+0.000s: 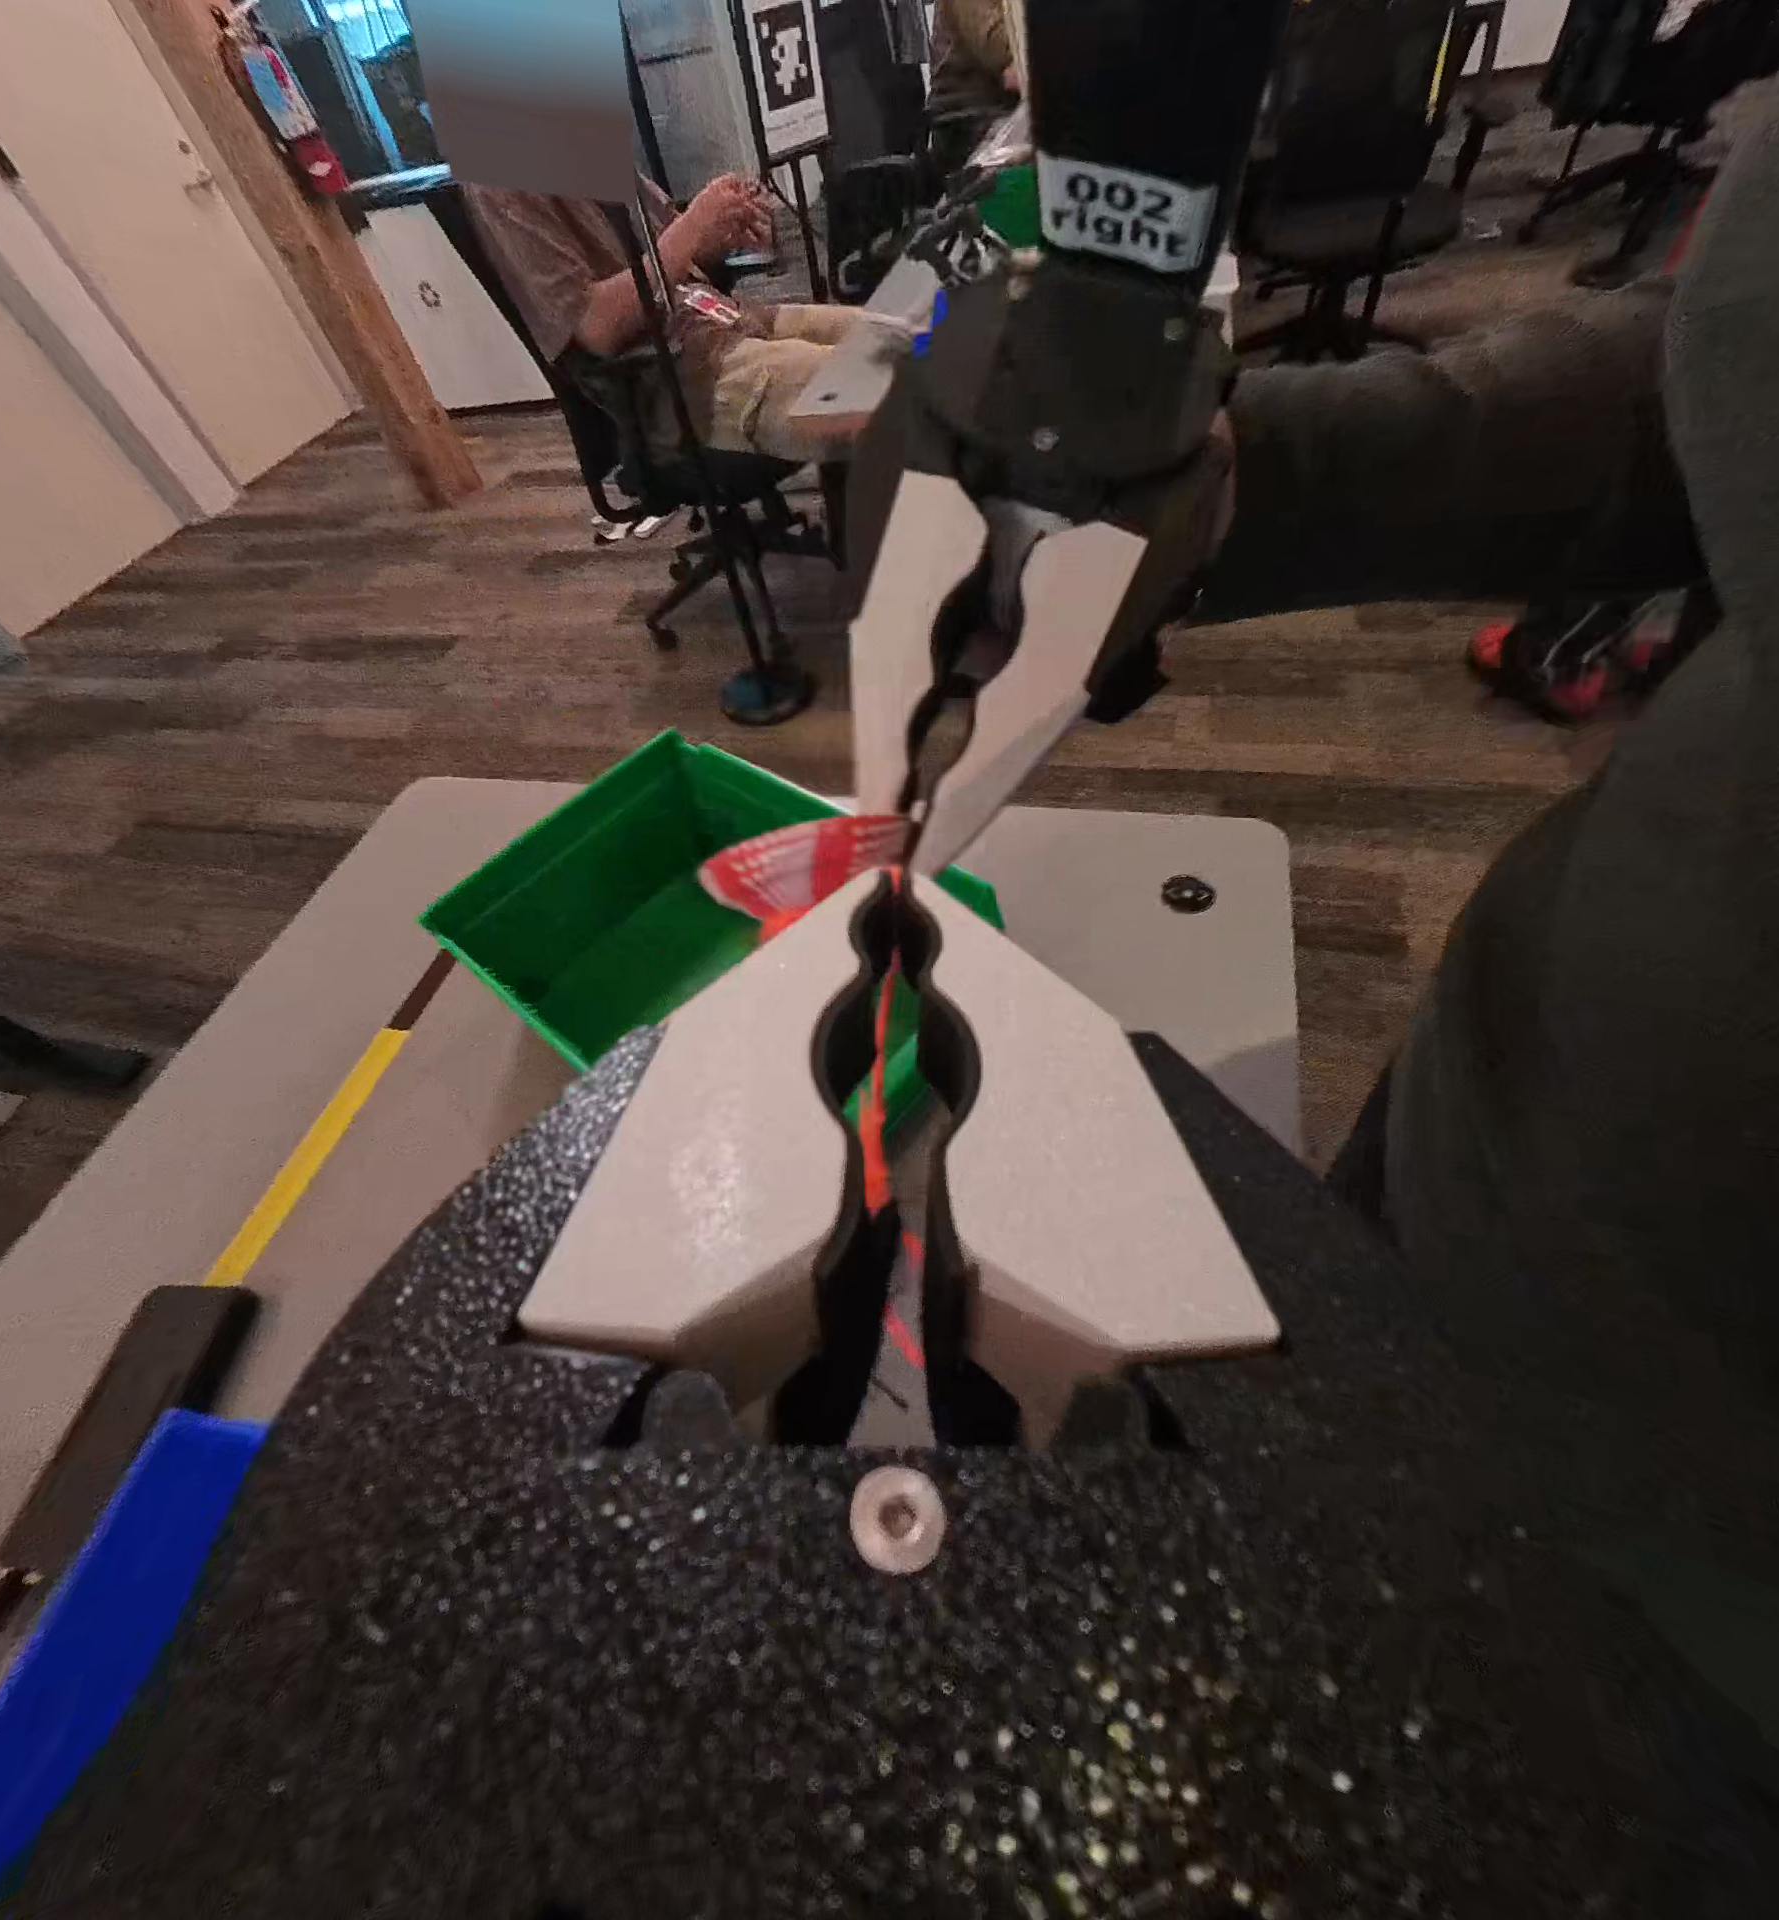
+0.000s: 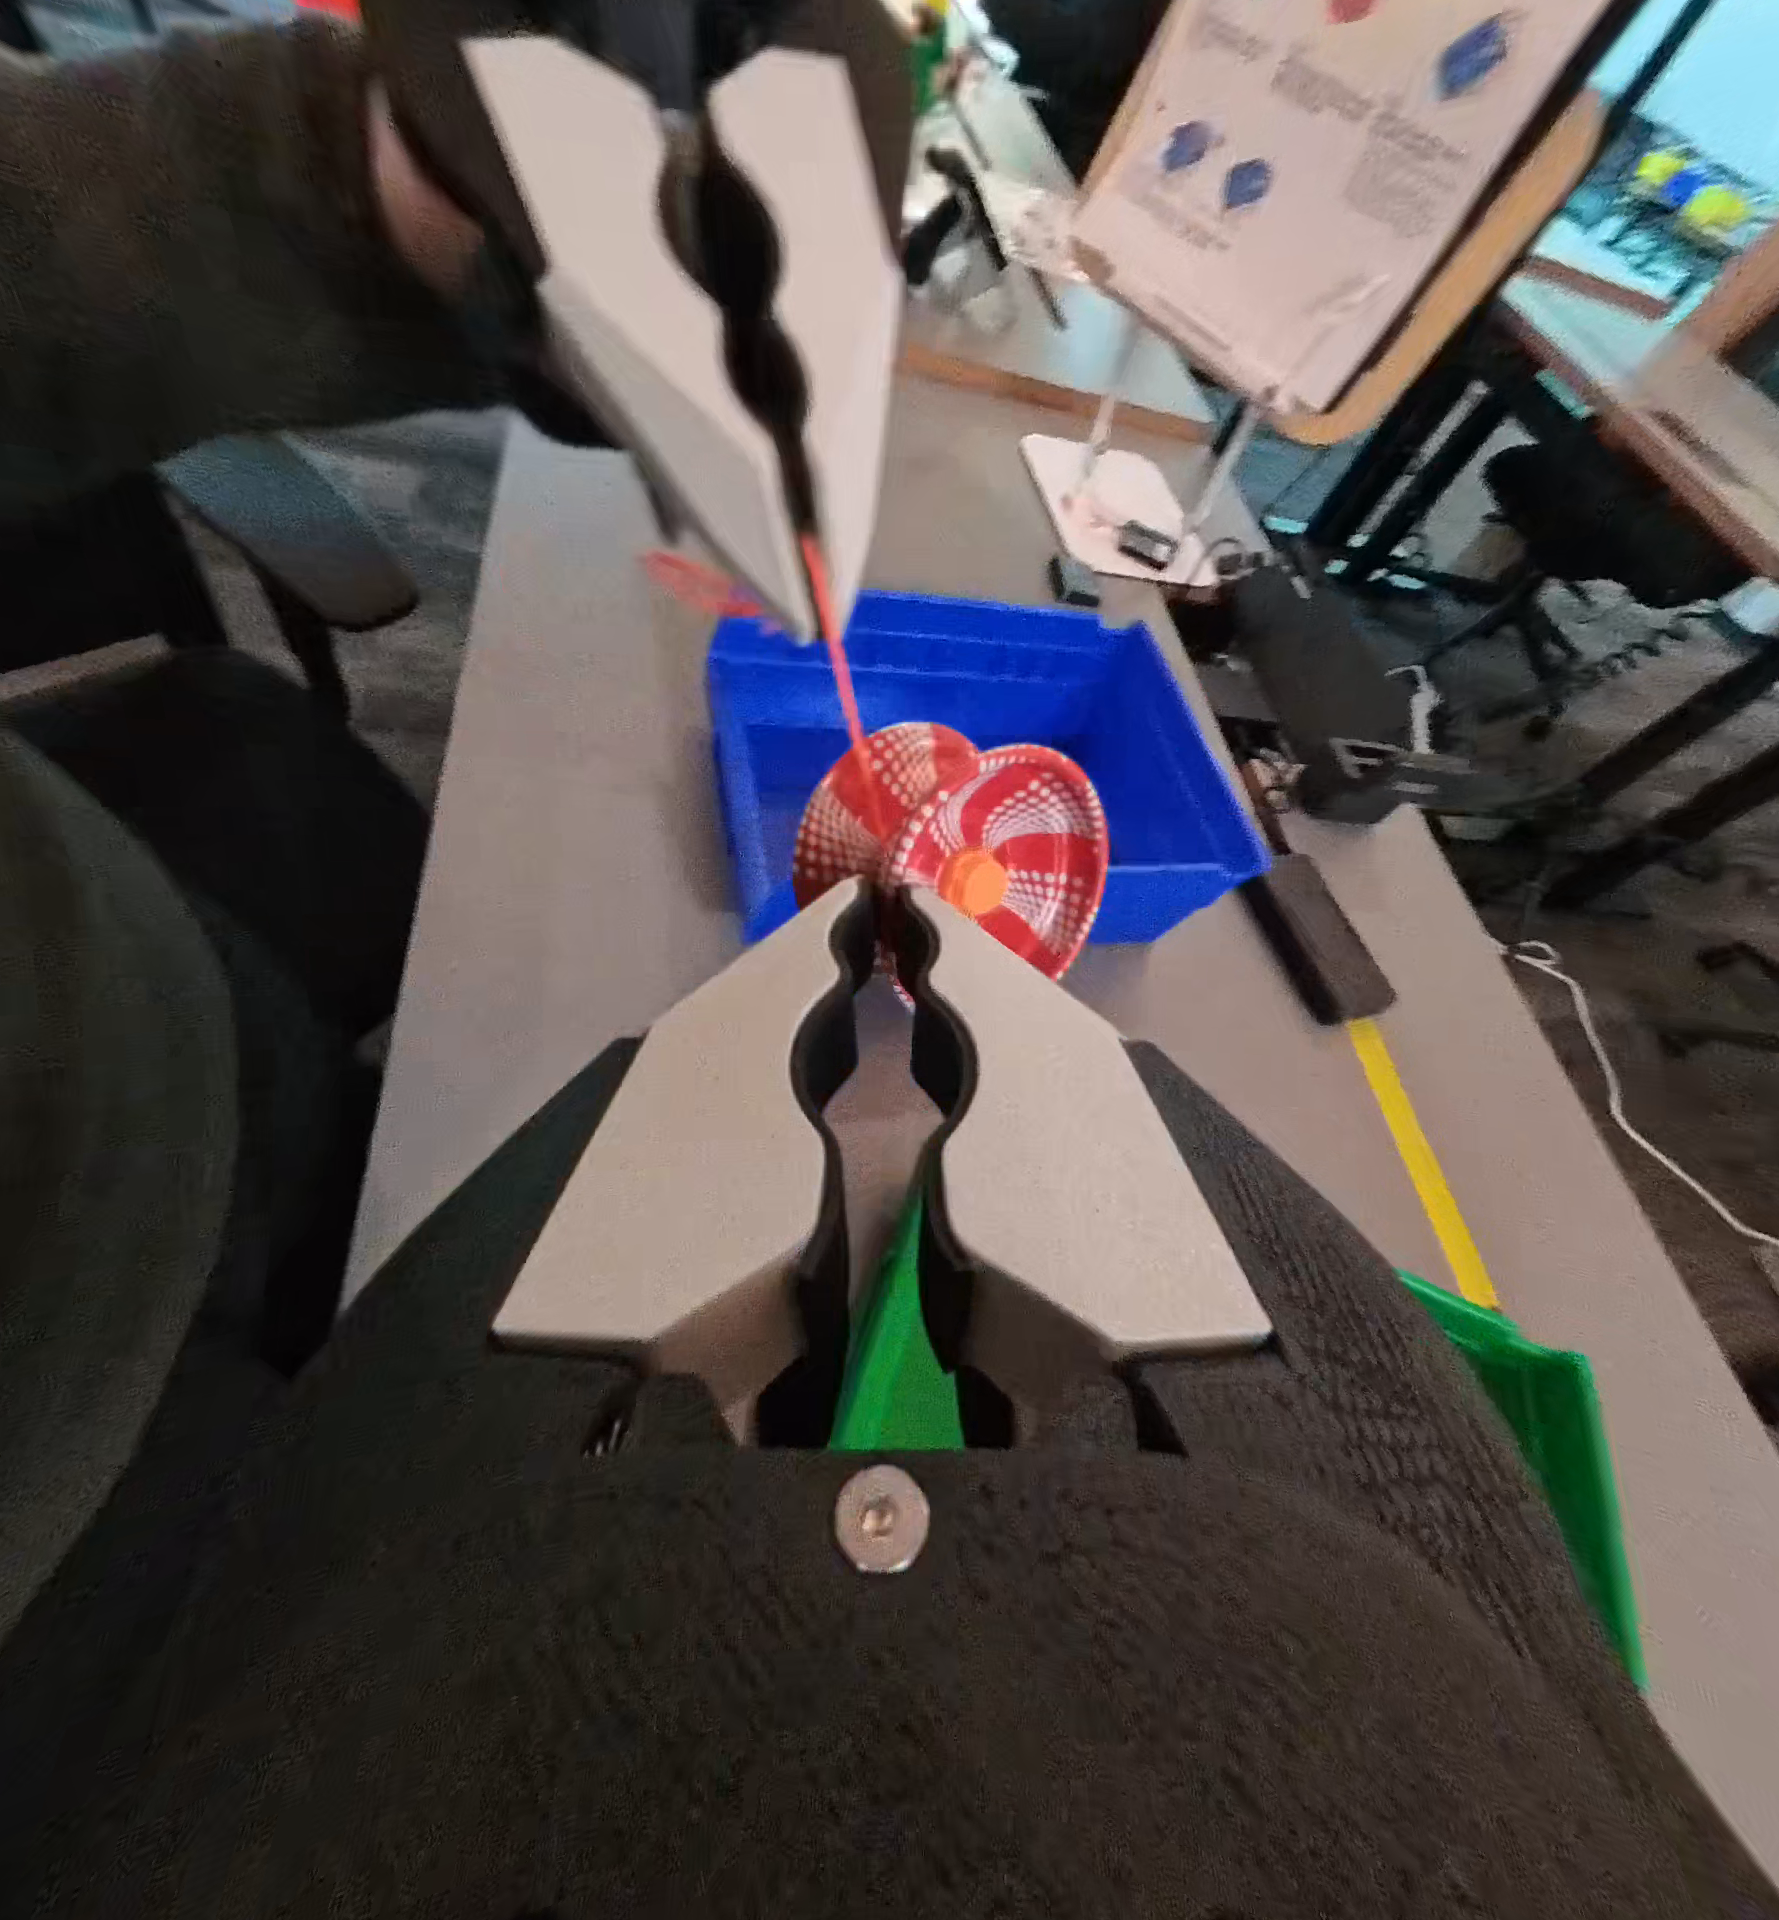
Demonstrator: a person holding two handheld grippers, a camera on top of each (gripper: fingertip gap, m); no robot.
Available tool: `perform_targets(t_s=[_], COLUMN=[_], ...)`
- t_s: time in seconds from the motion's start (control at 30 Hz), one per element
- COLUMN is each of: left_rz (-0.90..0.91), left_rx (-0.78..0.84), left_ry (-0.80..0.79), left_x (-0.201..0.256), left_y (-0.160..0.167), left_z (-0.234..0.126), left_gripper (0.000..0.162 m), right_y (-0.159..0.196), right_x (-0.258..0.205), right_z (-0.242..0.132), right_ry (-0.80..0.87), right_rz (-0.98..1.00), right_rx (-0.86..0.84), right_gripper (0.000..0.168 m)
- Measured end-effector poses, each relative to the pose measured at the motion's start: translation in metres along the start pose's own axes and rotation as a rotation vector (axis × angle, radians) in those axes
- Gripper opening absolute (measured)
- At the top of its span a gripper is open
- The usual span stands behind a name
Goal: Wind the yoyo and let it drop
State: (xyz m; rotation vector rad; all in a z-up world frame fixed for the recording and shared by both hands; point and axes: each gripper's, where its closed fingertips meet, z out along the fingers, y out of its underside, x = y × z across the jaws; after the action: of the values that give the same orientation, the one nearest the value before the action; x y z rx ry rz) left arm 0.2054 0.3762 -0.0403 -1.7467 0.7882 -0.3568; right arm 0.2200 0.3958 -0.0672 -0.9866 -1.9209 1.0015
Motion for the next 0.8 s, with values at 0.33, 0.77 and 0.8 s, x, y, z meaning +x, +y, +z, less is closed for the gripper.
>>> perform_targets(t_s=[0.33, 0.77, 0.8], left_rz=[-0.011, -0.419, -0.438], left_rx=[0.231, 0.453, 0.422], left_ry=[0.038, 0.12, 0.134], left_x=[-0.005, 0.006, 0.006], left_y=[-0.012, -0.024, -0.021], left_z=[-0.01, 0.03, 0.032], left_gripper=[0.0, 0.0, 0.005], right_y=[-0.074, -0.069, -0.068], right_x=[-0.025, 0.039, 0.043], right_z=[-0.043, -0.059, -0.064], right_ry=[-0.312, 0.349, 0.424], right_rz=[0.242, 0.206, 0.137], right_rx=[0.443, 0.508, 0.472], right_gripper=[0.001, 0.001, 0.001])
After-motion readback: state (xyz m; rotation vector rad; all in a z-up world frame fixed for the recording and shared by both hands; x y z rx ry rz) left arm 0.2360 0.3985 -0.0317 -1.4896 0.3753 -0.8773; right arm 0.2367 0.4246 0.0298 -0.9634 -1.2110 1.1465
